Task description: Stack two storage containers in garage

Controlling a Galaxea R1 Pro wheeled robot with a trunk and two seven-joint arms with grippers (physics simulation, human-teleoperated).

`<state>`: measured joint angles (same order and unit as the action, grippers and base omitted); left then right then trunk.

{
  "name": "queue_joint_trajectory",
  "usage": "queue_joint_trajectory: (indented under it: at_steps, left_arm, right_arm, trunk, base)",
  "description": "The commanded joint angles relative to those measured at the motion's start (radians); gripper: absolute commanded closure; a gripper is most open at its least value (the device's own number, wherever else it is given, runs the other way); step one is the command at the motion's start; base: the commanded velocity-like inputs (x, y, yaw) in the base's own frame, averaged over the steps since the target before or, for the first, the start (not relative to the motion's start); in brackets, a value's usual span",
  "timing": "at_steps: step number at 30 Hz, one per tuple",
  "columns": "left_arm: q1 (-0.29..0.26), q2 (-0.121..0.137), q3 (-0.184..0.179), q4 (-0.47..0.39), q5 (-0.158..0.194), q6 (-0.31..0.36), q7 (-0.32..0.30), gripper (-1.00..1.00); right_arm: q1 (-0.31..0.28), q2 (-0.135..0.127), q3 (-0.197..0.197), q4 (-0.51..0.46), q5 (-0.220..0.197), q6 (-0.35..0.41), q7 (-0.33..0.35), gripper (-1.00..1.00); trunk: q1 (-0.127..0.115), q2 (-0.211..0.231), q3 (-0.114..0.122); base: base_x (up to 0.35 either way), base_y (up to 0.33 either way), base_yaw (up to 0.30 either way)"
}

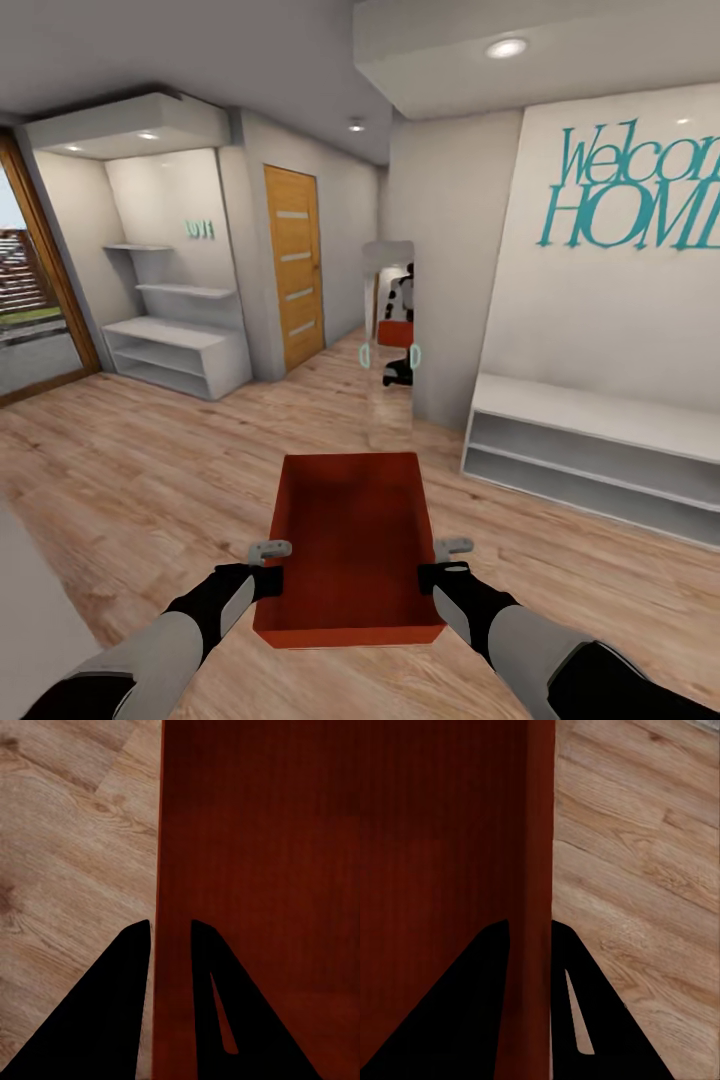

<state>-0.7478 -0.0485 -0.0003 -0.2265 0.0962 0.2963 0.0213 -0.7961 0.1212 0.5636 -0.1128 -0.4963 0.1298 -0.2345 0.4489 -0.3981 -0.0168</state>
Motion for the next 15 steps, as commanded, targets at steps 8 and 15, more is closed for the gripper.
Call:
queue_joint_trajectory:
  at_steps: [8, 15]
  left_arm:
    - [-0.001, -0.001, 0.008, -0.004, -0.023, 0.006, 0.011, 1.0]
    - [-0.001, -0.001, 0.008, -0.004, -0.023, 0.006, 0.011, 1.0]
  right_arm:
    - [0.0, 0.001, 0.033, -0.002, -0.025, 0.007, 0.001, 1.0]
    - [0.0, 0.001, 0.033, -0.002, -0.025, 0.007, 0.001, 1.0]
  trunk:
    - [0.001, -0.002, -0.002]
    - [0.001, -0.002, -0.002]
  base:
    - [0.323, 0.0, 0.037]
    - [0.323, 0.0, 0.001]
